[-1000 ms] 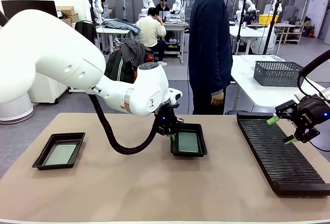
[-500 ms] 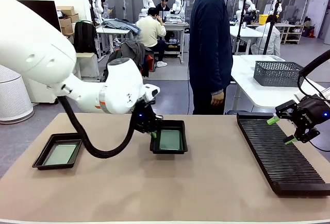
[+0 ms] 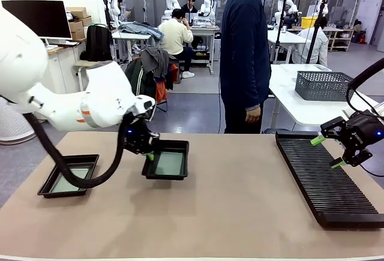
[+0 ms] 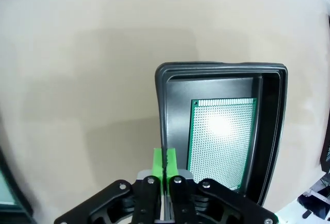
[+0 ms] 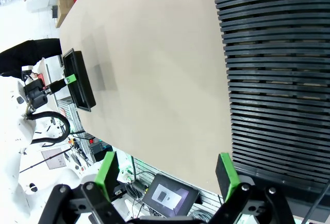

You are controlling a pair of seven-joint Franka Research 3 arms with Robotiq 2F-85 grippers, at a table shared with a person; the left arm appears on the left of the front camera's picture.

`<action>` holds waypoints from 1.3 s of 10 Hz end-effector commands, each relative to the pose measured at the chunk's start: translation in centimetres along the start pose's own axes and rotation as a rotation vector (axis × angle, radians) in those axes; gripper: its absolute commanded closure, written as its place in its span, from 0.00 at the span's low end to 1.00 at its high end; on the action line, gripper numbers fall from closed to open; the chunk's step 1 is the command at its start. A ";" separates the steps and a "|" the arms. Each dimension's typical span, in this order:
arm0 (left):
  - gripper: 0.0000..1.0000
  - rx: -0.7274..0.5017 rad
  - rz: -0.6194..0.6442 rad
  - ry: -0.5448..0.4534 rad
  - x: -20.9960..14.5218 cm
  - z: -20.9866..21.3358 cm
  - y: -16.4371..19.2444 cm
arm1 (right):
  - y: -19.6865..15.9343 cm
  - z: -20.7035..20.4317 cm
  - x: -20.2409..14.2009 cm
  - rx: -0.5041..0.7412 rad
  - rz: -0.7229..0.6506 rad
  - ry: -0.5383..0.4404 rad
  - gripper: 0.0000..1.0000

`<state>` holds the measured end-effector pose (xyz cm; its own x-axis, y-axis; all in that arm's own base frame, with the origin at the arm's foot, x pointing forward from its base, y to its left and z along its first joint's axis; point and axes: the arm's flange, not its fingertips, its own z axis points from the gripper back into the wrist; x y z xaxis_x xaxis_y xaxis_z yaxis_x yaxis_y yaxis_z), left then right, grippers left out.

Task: Inspect and transfer BCBs to ESD trays.
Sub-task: Pick up the ESD tray and place it on the left side of the table.

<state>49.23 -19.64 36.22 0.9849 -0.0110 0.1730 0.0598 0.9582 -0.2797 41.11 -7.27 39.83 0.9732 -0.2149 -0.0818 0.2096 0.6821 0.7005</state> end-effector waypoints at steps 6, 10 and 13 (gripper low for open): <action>0.97 0.028 0.009 0.016 -3.4 3.4 9.0 | 0.1 0.0 -0.2 -0.005 -0.009 -0.015 0.00; 0.97 0.064 0.037 0.022 -3.8 2.9 12.2 | 0.1 0.0 -0.2 -0.005 -0.009 -0.015 0.00; 0.97 0.069 0.035 -0.016 -4.2 1.7 13.7 | 0.1 0.0 -0.2 -0.005 -0.009 -0.015 0.00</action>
<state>45.83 -6.51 34.20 0.9880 0.0493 0.1467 -0.0151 0.9741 -0.2257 41.10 -7.27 39.82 0.9732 -0.2150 -0.0819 0.2097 0.6821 0.7005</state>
